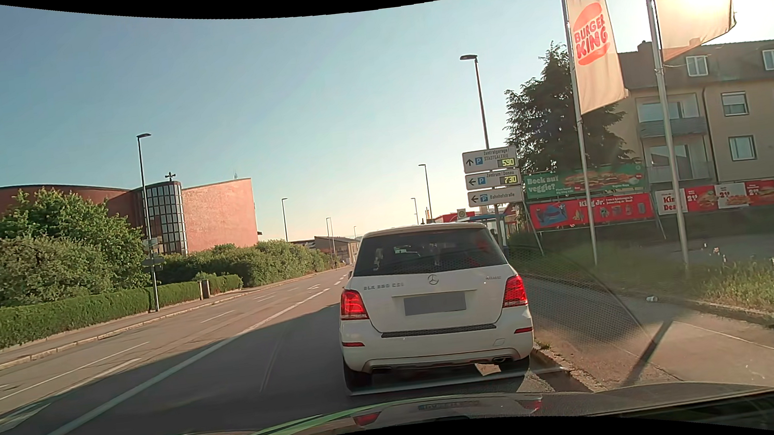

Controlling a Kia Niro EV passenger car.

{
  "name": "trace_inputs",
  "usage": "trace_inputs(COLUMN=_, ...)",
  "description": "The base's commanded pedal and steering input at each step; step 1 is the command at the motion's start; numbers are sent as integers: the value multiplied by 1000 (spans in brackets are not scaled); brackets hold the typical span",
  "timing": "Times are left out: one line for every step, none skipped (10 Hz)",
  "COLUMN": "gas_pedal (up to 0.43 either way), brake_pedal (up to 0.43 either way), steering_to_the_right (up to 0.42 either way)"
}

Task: Follow the waypoints while adhering to traffic rules and regulations

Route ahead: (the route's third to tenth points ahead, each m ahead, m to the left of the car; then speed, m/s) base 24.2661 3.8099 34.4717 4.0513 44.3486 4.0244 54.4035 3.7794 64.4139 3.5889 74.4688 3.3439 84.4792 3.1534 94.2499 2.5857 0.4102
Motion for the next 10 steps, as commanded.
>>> trace_inputs(gas_pedal=20, brake_pedal=0, steering_to_the_right=-13)
trace_inputs(gas_pedal=20, brake_pedal=0, steering_to_the_right=-13)
trace_inputs(gas_pedal=20, brake_pedal=0, steering_to_the_right=-13)
trace_inputs(gas_pedal=20, brake_pedal=0, steering_to_the_right=-10)
trace_inputs(gas_pedal=20, brake_pedal=0, steering_to_the_right=-9)
trace_inputs(gas_pedal=20, brake_pedal=0, steering_to_the_right=-9)
trace_inputs(gas_pedal=20, brake_pedal=0, steering_to_the_right=-9)
trace_inputs(gas_pedal=20, brake_pedal=0, steering_to_the_right=-9)
trace_inputs(gas_pedal=20, brake_pedal=0, steering_to_the_right=-9)
trace_inputs(gas_pedal=20, brake_pedal=0, steering_to_the_right=-9)
